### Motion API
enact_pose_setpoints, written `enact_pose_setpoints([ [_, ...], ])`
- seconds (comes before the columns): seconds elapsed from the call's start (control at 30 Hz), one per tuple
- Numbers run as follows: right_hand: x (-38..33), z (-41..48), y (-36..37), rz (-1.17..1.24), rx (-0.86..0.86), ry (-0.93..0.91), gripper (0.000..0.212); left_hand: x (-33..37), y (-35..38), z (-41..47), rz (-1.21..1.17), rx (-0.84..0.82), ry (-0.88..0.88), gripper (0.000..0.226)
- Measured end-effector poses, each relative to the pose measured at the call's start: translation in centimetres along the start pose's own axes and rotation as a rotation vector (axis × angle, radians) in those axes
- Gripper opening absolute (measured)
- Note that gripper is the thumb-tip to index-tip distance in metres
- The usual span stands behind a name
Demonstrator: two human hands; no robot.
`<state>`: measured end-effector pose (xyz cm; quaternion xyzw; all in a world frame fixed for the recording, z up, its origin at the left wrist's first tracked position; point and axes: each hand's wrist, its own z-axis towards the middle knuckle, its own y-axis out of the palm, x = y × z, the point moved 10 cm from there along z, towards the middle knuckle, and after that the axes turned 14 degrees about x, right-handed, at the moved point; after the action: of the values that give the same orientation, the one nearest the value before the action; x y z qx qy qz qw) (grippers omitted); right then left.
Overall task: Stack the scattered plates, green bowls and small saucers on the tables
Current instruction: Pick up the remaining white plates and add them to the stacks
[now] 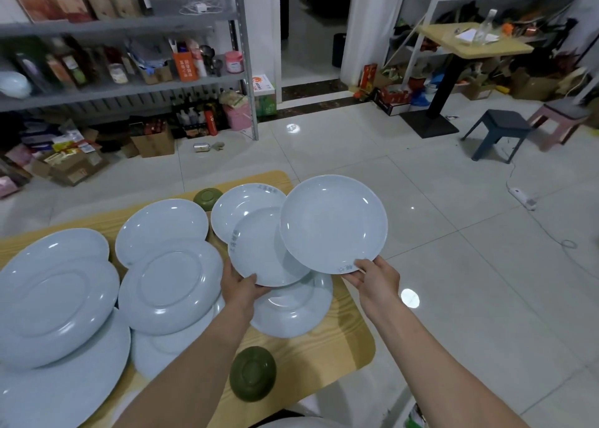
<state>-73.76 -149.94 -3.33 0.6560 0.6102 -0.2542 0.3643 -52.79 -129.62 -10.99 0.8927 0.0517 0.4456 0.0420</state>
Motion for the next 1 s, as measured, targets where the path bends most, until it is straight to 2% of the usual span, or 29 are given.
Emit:
enact_pose_setpoints([
  [0.23,-1.5,-2.0,2.0,-0.042,-0.124,-0.068,0.036,1.6,-2.7,-2.8,-0.080,0.033,0.009,0.081],
  [0.57,0.4,-8.5,6.4,-0.016,-0.326,0.001,0.048,5.8,-10.1,-7.0,-0.267,0.156,0.066,0.089],
  [0.8,4.2,-15.8,9.3,0.011,-0.450,0.028,0.057,7.8,-20.4,-8.1,-0.397,0.249,0.127,0.086],
  [1.0,10.6,-25.7,12.3,-0.049,-0.571,0.072,0.063,10.2,-31.6,-10.4,-0.495,0.279,0.177,0.086],
])
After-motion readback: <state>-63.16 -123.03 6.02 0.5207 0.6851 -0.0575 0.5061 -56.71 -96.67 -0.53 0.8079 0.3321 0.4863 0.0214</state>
